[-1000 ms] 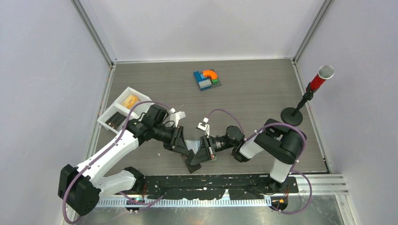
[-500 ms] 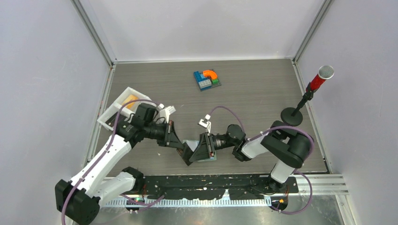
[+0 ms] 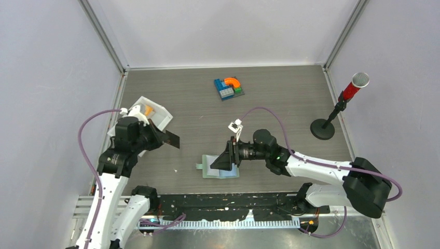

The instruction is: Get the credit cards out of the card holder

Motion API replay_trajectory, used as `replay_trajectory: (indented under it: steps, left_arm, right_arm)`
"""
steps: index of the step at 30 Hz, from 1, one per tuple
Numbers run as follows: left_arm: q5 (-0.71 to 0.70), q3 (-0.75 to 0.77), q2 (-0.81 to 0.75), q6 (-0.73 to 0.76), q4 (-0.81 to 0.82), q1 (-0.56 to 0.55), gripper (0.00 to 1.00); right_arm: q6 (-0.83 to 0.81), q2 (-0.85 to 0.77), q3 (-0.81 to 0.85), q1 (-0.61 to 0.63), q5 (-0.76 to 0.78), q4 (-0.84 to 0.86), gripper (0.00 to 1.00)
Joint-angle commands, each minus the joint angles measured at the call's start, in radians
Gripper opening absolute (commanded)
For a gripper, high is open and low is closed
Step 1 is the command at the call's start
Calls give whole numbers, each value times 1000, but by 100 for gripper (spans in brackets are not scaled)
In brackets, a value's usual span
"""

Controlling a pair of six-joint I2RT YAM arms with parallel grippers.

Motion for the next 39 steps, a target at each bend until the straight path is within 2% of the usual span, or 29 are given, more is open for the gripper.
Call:
replay_trajectory:
  steps: [1,2,6,7,12,16,20,28,39]
  left_arm:
    - [-297,49,-3,-43,48,86,0]
    - [-329,52,0,-47,68,109,0]
    - [-370,47,22,-73,181,248,0]
    - [-367,44,35,-84,224,280,0]
    - [-305,2,122,-147,365,450,0]
    - [-133,-59,188,-234,505,643,0]
    - [-37,-103,276,-276,597,757,0]
    - [-3,-136,417,-286,705,855,0]
    - [-45,-154,501,-256,732,857,0]
  right_arm:
    - [-101,-77,34,4,149,-195,74]
    - [-104,-87,32,5,158,-206,77]
    - [-122,-141,27,4,207,-264,98]
    - [-130,-156,26,4,212,-282,99]
    - [-153,-192,30,4,244,-331,96]
    - [-138,-187,28,4,221,-317,95]
    - [-172,-177,49,4,209,-348,95]
    - [-201,-215,62,3,238,-375,95]
    - [-236,-245,83,-35,217,-430,95]
